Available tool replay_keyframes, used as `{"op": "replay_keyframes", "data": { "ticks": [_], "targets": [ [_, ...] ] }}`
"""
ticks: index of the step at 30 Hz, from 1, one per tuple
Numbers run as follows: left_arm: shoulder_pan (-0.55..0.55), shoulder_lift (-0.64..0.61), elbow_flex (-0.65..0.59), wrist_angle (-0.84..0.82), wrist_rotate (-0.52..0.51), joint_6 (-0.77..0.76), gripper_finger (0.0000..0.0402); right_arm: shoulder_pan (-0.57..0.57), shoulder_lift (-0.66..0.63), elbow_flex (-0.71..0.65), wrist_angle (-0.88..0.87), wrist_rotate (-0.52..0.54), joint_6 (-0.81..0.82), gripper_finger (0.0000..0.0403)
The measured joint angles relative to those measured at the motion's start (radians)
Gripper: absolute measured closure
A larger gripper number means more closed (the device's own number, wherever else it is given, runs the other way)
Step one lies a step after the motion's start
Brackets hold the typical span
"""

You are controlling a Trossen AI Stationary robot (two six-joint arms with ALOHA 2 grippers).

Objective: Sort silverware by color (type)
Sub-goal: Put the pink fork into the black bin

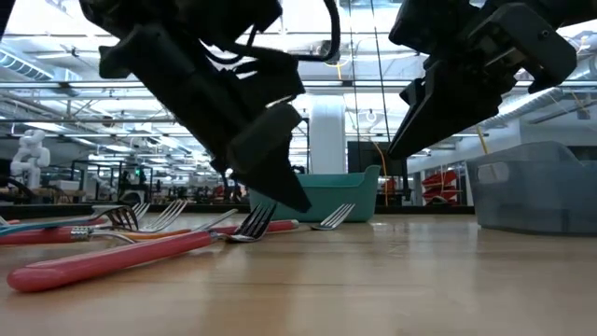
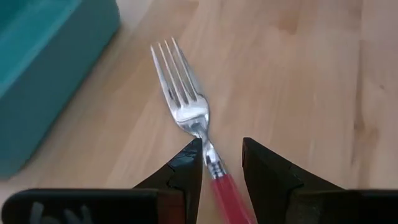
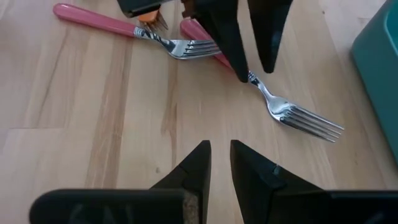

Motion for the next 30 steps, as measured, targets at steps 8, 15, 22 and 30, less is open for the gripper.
{"op": "replay_keyframes", "data": {
  "ticks": [8, 15, 22, 30],
  "targets": [
    [0.003, 0.003, 0.0, -0.034, 0.021, -0.018, 0.0213, 0.0, 0.0, 0.0, 0.001, -0.001, -0.001, 0.0349],
    [0.003, 0.003, 0.0, -0.05, 0.012, -0.025, 0.0173, 0.0, 0.0, 0.0, 0.001, -0.001, -0.001, 0.0349],
    [0.004, 0.003, 0.0, -0.067, -0.059, -0.028, 0.0172, 0.0, 0.0, 0.0, 0.001, -0.001, -0.001, 0.0349],
    [0.011, 0.037, 0.001, -0.057, -0.036, -0.022, 0.0172, 0.0, 0.0, 0.0, 0.001, -0.001, -0.001, 0.0349]
  ]
}}
